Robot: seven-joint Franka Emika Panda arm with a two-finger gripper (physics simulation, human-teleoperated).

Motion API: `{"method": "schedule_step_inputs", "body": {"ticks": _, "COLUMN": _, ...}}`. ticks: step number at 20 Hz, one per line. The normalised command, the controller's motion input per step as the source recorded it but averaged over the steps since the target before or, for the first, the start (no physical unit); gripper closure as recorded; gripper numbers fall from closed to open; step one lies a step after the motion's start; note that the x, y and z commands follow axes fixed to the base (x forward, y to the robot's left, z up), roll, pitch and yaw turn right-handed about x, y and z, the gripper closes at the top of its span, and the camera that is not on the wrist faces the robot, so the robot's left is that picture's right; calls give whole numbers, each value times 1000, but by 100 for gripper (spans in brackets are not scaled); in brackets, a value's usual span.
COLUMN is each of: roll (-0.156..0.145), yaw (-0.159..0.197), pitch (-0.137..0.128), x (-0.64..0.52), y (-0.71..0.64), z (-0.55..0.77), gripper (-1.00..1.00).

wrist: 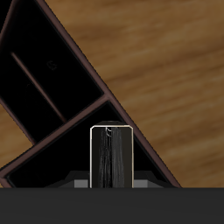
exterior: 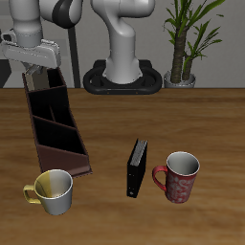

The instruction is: Place the yellow book into the right desk caddy's right compartment and place the red mug into the right desk caddy's left compartment

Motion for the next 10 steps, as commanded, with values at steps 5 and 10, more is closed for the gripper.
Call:
{"method": "schedule_step_inputs", "body": {"ticks": 5, "roll": 22, "yaw": 47, "pitch": -2, "x": -22, "y": 346, "z": 207, "gripper": -100}}
{"method": "schedule_step_inputs", "body": {"ticks": 10, "roll": 37, "yaw": 33, "pitch": -17, "x": 6, "y": 314, "z": 174, "gripper": -100}}
